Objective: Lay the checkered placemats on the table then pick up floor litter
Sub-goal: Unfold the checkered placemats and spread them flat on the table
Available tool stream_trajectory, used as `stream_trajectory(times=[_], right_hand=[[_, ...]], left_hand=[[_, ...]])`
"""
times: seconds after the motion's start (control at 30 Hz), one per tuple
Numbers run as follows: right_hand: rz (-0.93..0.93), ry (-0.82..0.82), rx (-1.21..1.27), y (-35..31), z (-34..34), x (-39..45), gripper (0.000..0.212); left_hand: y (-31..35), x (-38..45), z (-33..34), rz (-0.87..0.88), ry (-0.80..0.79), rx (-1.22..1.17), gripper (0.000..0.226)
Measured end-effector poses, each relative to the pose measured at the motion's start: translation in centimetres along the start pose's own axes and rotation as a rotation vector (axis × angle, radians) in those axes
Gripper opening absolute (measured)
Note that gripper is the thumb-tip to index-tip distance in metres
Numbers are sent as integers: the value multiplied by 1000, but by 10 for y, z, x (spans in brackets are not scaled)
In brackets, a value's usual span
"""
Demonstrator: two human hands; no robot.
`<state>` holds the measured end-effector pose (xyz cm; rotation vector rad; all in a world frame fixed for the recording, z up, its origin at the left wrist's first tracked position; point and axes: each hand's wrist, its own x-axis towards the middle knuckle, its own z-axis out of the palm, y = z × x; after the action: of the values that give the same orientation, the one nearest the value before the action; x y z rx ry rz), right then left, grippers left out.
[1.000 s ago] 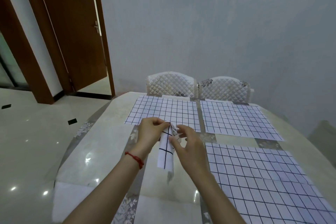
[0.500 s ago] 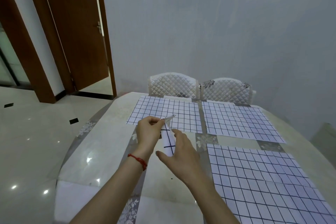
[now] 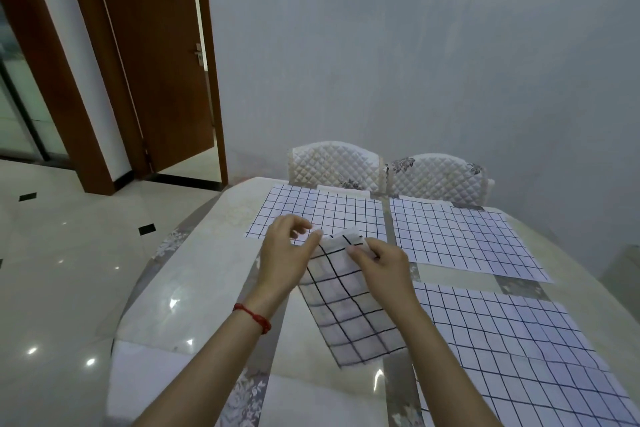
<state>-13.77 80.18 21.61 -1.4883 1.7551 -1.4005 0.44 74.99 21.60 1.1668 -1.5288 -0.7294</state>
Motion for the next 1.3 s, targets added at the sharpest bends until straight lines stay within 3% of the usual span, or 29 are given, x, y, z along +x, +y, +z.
stream_trajectory(times=[0.07, 0.17, 0.3, 0.37, 0.53, 0.67, 0.9, 1.0, 1.03, 1.1, 1.2, 1.3], right_hand=[[-31, -91, -23, -4, -5, 3, 49], [-36, -173, -28, -6, -12, 6, 42], [-20, -141, -17, -8, -18, 6, 28], [-13, -83, 8, -11, -20, 4, 17], [6, 4, 37, -11, -21, 4, 23], [-43, -23, -37, -4, -22, 6, 24], [-69, 147, 61, 5, -31, 10, 13], [-85, 114, 70, 0, -39, 14, 22], [-106, 91, 62, -2, -40, 15, 20], [-174, 40, 10, -5, -38, 19, 12], [-281, -12, -61, -11, -33, 22, 6], [-297, -35, -46, -11, -34, 21, 11]], left_hand=[[4, -1, 1, 84, -123, 13, 12], [5, 0, 2, 53, -298, -75, 5], [7, -2, 3, 1, -363, -184, 12], [8, -2, 4, -32, -360, -195, 13], [14, 0, 6, -171, -354, -221, 23], [13, 3, 6, -230, -361, -255, 27], [-10, 15, -1, -314, -87, -63, 37], [-18, 17, -4, -254, -28, 157, 13], [-16, 15, -2, -192, -32, 179, 24], [-1, 13, 5, -59, -134, 91, 32], [25, 8, 18, 65, -451, 21, 15], [26, 12, 24, 121, -442, 70, 29]])
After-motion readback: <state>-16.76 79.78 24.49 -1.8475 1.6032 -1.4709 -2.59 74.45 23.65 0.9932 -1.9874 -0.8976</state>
